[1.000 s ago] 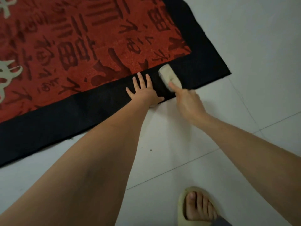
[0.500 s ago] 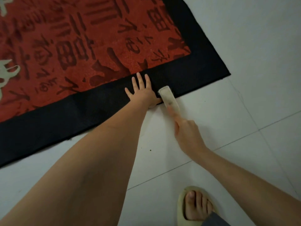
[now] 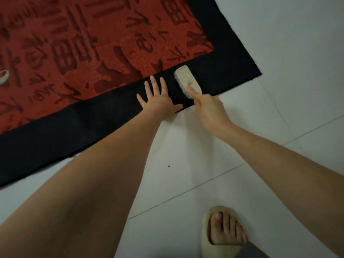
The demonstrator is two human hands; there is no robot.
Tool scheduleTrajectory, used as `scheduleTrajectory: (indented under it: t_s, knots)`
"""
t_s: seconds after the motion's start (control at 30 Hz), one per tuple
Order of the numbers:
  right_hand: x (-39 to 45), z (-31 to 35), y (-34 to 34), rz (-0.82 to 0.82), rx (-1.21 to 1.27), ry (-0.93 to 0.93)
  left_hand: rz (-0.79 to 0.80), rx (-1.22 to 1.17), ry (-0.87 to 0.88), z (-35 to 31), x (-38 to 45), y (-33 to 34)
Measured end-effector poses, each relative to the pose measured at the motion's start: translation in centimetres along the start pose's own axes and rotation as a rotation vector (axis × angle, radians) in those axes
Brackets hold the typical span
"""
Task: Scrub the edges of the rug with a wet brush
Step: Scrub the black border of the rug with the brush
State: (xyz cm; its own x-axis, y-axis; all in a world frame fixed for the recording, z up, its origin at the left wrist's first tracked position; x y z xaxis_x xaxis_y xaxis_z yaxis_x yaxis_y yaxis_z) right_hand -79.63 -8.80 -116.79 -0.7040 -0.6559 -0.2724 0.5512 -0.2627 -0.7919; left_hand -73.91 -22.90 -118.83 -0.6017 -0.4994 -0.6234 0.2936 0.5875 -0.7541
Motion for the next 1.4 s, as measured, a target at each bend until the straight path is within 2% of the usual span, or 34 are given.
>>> scheduleTrajectory:
  t_s: [0.07, 0.17, 0.2, 0.37, 0.43, 0.5, 0.57, 0.67, 0.77, 0.87, 0.97, 1.03, 1.13, 1.2, 1.3, 1.37, 1.4]
  knots:
    - [-2.9, -0.4, 1.0, -0.008, 0.022, -0.020, 0.015, 0.010, -0.006, 0.2, -0.3, -0.2]
    - [-9.9, -2.5, 0.8, 0.112, 0.042, -0.022, 0.023, 0.010, 0.003, 0.3, -0.3, -0.3]
    - [-10.2, -3.2, 0.0, 0.096, 0.064, -0.005, 0.020, 0.006, 0.002, 0.2, -0.4, -0.4]
    - [-3.3, -2.0, -2.4, -0.215, 0.164, -0.046, 0.057, 0.002, 0.019, 0.4, -0.3, -1.0]
    - [0.0, -0.8, -2.6, -0.223, 0.208, -0.045, -0.001, -0.009, 0.046, 0.5, -0.1, -1.9]
    - [2.8, 0.4, -2.3, -0.179, 0.244, -0.014, -0.134, -0.038, 0.066, 0.3, 0.4, -3.0]
    - [4.4, 1.7, -0.6, -0.111, 0.174, -0.037, -0.162, -0.059, 0.069, -0.2, 1.3, -3.5]
    - [4.5, 2.0, 2.4, 0.042, -0.018, -0.170, -0.082, -0.041, 0.051, -0.2, 2.2, -2.3]
    - [7.2, -1.3, -1.4, 0.036, -0.301, -0.119, -0.042, -0.011, 0.048, 0.1, 2.7, -1.5]
    - [7.9, -1.2, -2.7, -0.081, -0.256, 0.041, 0.014, -0.005, -0.002, -0.9, 2.8, -2.2]
    - [5.6, 2.4, 1.7, 0.024, -0.100, -0.073, 0.010, -0.003, -0.022, -1.3, 3.1, -2.3]
    - [6.5, 1.2, 0.7, 0.041, -0.219, -0.142, 0.000, 0.007, -0.008, -0.9, 3.0, -2.2]
    - [10.1, -3.8, -5.7, -0.130, -0.384, 0.087, 0.026, 0.021, -0.014, -0.9, 2.8, -2.5]
    - [9.3, -3.3, -5.2, -0.185, -0.386, 0.164, 0.051, 0.018, -0.028, -1.2, 2.6, -2.7]
    - [6.6, 0.8, -0.5, -0.007, -0.256, -0.025, 0.045, 0.017, -0.044, -1.4, 2.6, -2.9]
    - [7.1, -0.2, -1.6, 0.011, -0.342, -0.144, 0.052, 0.030, -0.049, -1.3, 2.7, -3.1]
    - [8.2, -1.8, -3.7, -0.014, -0.393, -0.111, 0.056, 0.040, -0.047, -1.3, 2.6, -3.1]
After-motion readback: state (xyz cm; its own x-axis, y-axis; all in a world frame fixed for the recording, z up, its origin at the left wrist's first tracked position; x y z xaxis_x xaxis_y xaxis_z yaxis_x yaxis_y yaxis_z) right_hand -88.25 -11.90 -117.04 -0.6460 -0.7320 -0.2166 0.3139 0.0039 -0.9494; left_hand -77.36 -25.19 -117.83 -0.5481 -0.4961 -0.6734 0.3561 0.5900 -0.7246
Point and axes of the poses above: each hand's wrist, its own x-axis towards the middle knuckle, its own y-axis out of the palm, z = x × y, the point moved 2 cm from there along x, towards the middle knuckle, and after that the axes turned 1 degree about z, right-handed, at the moved point
